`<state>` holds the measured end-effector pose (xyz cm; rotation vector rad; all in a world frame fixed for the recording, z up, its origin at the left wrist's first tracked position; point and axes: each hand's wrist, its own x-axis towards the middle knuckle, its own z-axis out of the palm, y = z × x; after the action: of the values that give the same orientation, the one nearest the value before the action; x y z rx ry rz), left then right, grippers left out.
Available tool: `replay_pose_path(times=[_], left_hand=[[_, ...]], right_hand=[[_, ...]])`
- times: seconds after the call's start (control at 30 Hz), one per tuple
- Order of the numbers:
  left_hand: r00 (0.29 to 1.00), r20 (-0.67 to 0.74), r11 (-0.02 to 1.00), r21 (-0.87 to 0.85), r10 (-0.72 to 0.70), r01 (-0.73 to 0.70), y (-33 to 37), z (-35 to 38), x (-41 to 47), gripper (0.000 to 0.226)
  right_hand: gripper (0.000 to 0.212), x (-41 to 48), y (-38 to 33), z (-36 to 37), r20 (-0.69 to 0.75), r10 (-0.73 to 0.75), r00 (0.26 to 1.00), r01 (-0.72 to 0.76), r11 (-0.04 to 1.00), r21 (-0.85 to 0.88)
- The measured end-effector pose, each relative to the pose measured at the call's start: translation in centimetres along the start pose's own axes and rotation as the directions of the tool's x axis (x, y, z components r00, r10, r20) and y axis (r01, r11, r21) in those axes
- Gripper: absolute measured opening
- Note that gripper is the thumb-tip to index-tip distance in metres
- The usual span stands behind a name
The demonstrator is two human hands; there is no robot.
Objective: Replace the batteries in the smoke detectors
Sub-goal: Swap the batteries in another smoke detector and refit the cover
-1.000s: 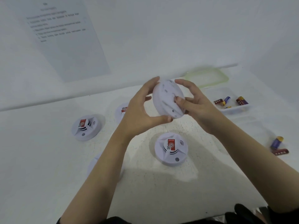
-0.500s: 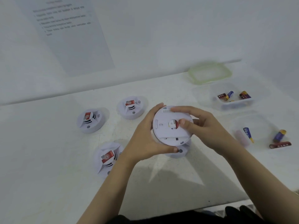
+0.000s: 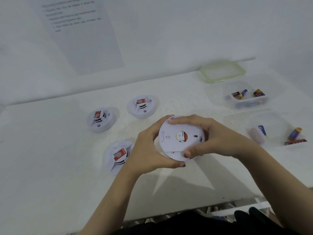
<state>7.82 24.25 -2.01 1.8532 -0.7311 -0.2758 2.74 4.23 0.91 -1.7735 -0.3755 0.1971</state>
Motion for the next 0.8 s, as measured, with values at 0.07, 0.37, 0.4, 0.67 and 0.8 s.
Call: replay_pose_path(times=[0.07, 0.37, 0.4, 0.67, 0.8], left_hand=[[1.000, -0.006, 1.000, 0.000, 0.013, -0.013, 0.1, -0.1, -0.4, 0.096], [0.999, -0.008, 0.999, 0.019, 0.041, -0.041, -0.1, -0.4, -1.4, 0.096], [0.999, -0.012, 0.999, 0.015, 0.035, -0.034, -0.3, -0.5, -1.4, 0.096], [0.999, -0.008, 0.999, 0.040, 0.035, -0.034, -1.1, 0.2, -1.3, 0.095], [1.000, 0.006, 0.999, 0.043, 0.016, -0.017, -1.1, 0.8, -1.1, 0.093]], right_hand=[[0.065, 0.1, 0.0, 0.1, 0.021, 0.017, 1.000, -0.017, 1.000, 0.001], [0.067, 0.2, -0.6, 0.1, 0.086, 0.053, 0.995, -0.036, 0.980, -0.195], [0.070, 0.2, -0.5, 0.0, 0.047, 0.033, 0.998, -0.018, 0.959, -0.284], [0.059, -0.9, -1.1, -0.1, -0.025, -0.191, 0.981, 0.080, 0.525, -0.847], [0.053, -0.9, -0.7, 0.1, 0.057, -0.210, 0.976, 0.138, 0.392, -0.910]])
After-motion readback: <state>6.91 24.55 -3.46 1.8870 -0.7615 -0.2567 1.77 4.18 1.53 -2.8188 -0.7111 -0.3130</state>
